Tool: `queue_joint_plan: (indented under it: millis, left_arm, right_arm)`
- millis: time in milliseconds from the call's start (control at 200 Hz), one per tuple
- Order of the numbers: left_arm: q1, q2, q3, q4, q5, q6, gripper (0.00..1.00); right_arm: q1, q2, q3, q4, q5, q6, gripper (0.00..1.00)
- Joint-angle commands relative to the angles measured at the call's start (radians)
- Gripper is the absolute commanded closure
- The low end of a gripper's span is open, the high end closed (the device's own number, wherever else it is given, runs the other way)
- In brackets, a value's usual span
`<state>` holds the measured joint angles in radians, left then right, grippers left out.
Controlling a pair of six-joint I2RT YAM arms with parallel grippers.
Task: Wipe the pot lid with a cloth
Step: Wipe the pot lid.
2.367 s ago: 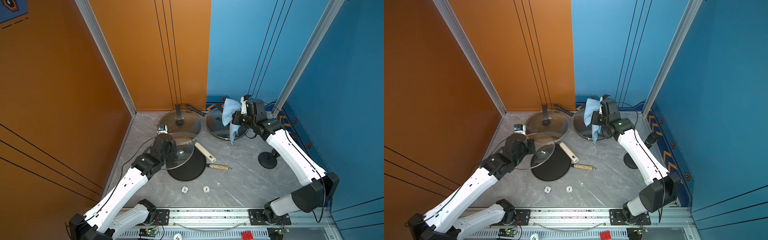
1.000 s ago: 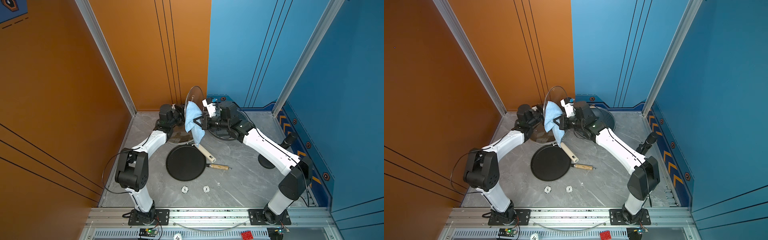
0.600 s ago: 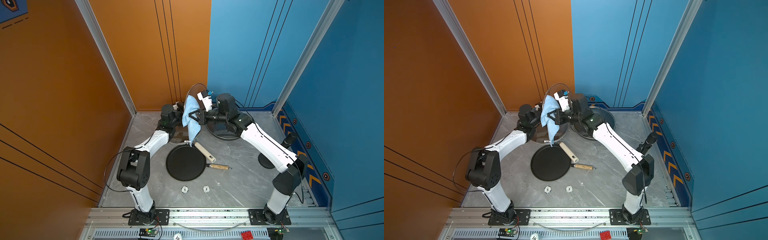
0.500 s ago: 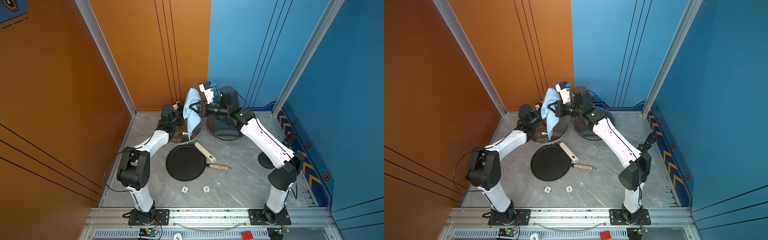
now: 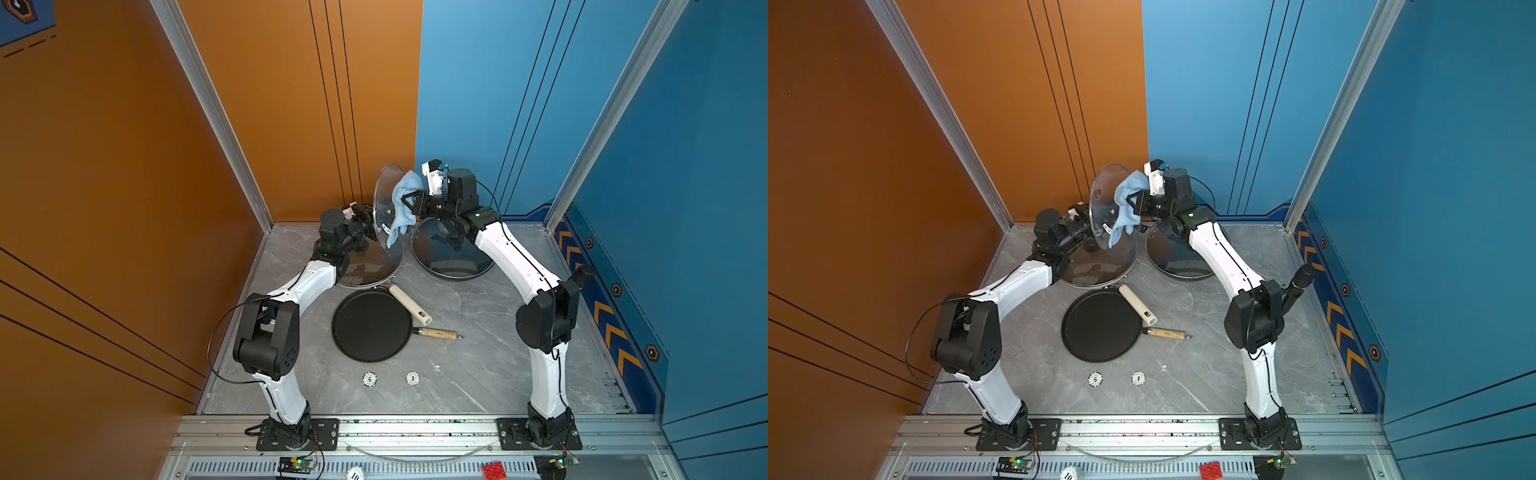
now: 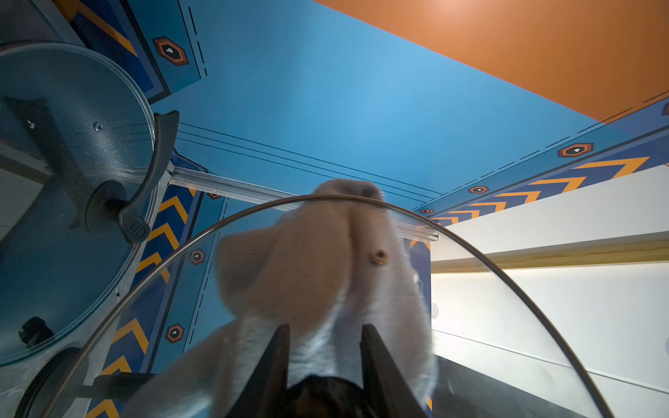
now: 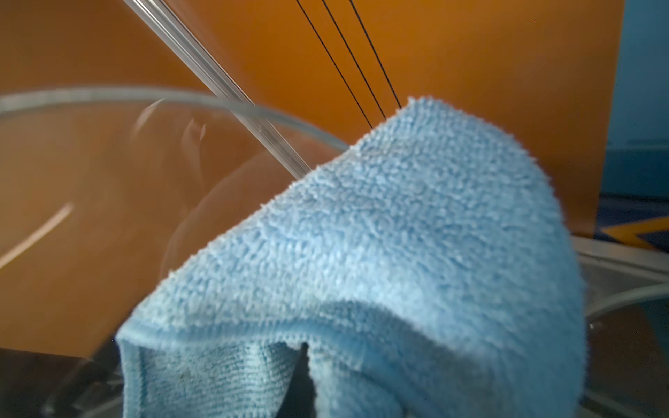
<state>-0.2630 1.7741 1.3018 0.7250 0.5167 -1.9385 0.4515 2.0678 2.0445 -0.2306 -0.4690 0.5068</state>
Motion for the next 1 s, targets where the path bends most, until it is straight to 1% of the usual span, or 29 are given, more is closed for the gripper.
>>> queue_joint_plan:
  millis: [0, 170, 310, 445, 500, 520, 581, 766, 891, 996]
  left_arm:
    - [-0.005, -0.055, 0.034, 0.168, 0.023, -0.008, 0.71]
    - [-0.001, -0.030, 0.056, 0.169, 0.019, -0.010, 0.71]
    - [0.003, -0.005, 0.076, 0.170, 0.017, -0.014, 0.71]
    - [0.002, 0.023, 0.104, 0.170, 0.016, -0.015, 0.71]
    - [0.000, 0.035, 0.122, 0.170, 0.020, -0.017, 0.70]
    - [-0.001, 0.040, 0.128, 0.170, 0.023, -0.018, 0.70]
    - [0.000, 0.053, 0.148, 0.170, 0.029, -0.018, 0.70]
    - [0.005, 0.077, 0.189, 0.183, 0.041, -0.031, 0.70]
    - [0.013, 0.083, 0.198, 0.191, 0.037, -0.036, 0.70]
    - [0.019, 0.093, 0.214, 0.210, 0.036, -0.052, 0.70]
  right_arm:
    - [0.014, -0.075, -0.127, 0.013, 0.072, 0.013, 1.00]
    - [0.004, -0.185, -0.288, -0.002, 0.120, 0.002, 1.00]
    - [0.018, -0.292, -0.283, 0.030, 0.067, 0.021, 1.00]
    - [0.067, -0.355, -0.266, 0.155, 0.047, 0.054, 1.00]
    - [0.085, -0.349, -0.255, 0.180, 0.054, 0.067, 1.00]
    - [0.089, -0.343, -0.222, 0.187, 0.055, 0.070, 1.00]
    - [0.104, -0.321, -0.188, 0.191, 0.052, 0.074, 1.00]
    - [0.160, -0.237, -0.134, 0.133, 0.017, 0.066, 1.00]
    - [0.188, -0.218, -0.157, 0.070, 0.020, 0.035, 1.00]
    - [0.184, -0.228, -0.231, 0.042, 0.032, 0.025, 1.00]
